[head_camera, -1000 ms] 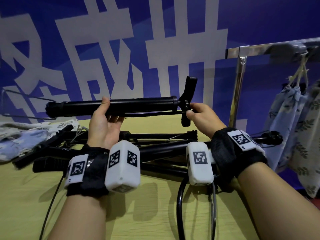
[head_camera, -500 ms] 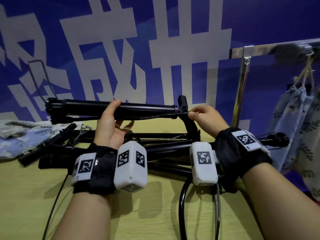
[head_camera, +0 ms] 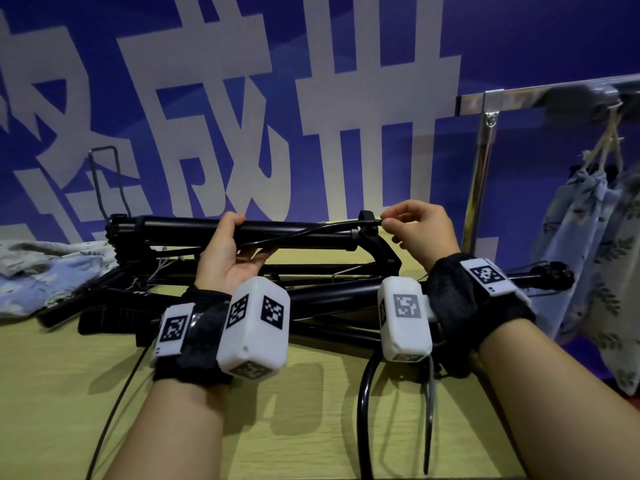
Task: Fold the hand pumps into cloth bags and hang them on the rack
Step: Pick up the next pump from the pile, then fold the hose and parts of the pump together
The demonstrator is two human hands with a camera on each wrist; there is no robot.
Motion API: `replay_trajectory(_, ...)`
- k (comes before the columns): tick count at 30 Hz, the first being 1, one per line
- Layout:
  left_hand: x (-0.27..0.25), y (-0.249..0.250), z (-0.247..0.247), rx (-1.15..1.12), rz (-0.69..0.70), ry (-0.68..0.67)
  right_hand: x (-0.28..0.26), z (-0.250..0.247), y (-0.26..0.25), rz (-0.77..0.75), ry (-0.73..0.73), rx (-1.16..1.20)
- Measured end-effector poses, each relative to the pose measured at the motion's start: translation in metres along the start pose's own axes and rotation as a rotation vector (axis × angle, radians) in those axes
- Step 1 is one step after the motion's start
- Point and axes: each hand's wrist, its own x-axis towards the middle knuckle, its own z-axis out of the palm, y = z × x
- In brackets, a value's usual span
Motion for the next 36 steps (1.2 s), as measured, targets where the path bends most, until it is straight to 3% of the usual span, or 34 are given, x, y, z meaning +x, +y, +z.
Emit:
replay_trajectory(9,-0.004,-0.006,0.005,-0.065,0.025,-0.009,0.002,-0.001,-0.001,-0.020,-0.051,-0.111)
replay_trajectory(15,-0.004,-0.010,0.009,-0.099,0.011,0.042,0.008,0.004,0.004,0.050,-0.135,-0.186)
replay_trajectory(20,-0.008,-0.011,0.011,-0.132,-0.006,0.062,0.010,0.003,-0.005,0.217,-0.197,-0.008)
replay_trajectory(23,-0.010,-0.012,0.012,-0.131,-0.008,0.062,0.015,-0.007,-0.008,0.399,-0.324,0.132)
replay_trajectory(26,-0.009,-0.013,0.011,-0.138,-0.021,0.072,0.022,-0.014,-0.008,0.501,-0.416,0.099)
replay_trajectory(31,-0.008,-0.011,0.011,-0.114,-0.072,0.103,0.029,-0.010,-0.014,0.460,-0.453,-0.187)
replay_trajectory(36,0.003,-0.001,0.016,-0.157,-0.191,0.152,0.036,-0.010,-0.026,0.381,-0.476,-0.266)
